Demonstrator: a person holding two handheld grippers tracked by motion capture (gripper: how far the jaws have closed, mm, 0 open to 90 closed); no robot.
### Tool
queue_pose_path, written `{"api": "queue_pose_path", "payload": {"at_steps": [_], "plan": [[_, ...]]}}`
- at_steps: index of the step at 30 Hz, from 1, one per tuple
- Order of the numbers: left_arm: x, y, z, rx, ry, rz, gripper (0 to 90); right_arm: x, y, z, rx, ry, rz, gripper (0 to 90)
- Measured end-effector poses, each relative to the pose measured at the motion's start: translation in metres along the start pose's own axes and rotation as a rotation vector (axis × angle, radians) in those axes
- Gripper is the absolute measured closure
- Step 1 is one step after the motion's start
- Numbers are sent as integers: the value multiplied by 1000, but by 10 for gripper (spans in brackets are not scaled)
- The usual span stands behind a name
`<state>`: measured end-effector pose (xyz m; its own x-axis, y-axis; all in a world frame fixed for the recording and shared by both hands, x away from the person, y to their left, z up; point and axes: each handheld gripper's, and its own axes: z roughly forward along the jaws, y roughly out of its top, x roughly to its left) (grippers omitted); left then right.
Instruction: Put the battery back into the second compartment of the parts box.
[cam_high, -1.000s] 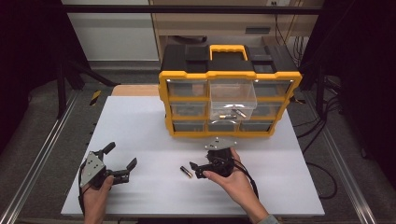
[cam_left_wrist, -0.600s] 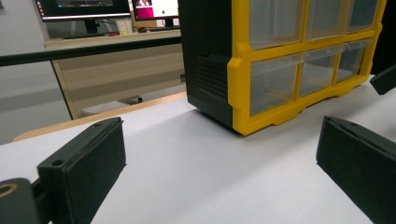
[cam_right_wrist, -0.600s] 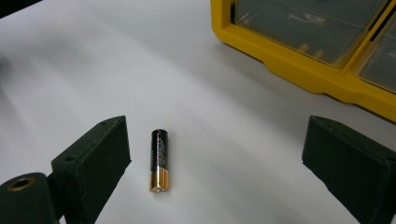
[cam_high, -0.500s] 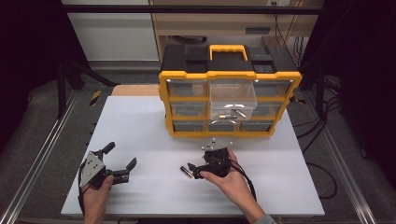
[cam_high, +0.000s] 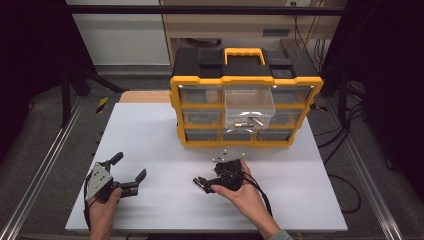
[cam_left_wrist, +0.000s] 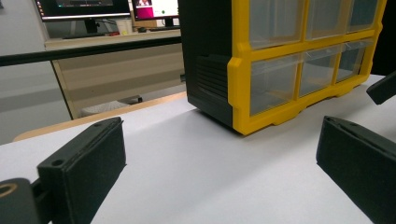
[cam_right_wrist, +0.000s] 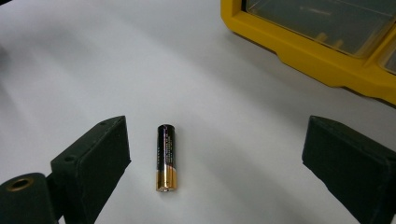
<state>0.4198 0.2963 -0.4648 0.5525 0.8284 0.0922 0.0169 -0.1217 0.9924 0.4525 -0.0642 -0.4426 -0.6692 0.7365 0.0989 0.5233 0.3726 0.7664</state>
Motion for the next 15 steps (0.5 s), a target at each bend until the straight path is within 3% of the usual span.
{"api": "queue_pose_path", "payload": {"at_steps": [5,10,15], "plan": [[0,0,0,-1,0,-1,10,2,-1,3,7,3,-17,75],[0,0,0,1,-1,0,10,6,-1,8,8,0,0,72],[0,0,1,1,-1,-1,10,7,-2,11,22,12,-23,72]]}}
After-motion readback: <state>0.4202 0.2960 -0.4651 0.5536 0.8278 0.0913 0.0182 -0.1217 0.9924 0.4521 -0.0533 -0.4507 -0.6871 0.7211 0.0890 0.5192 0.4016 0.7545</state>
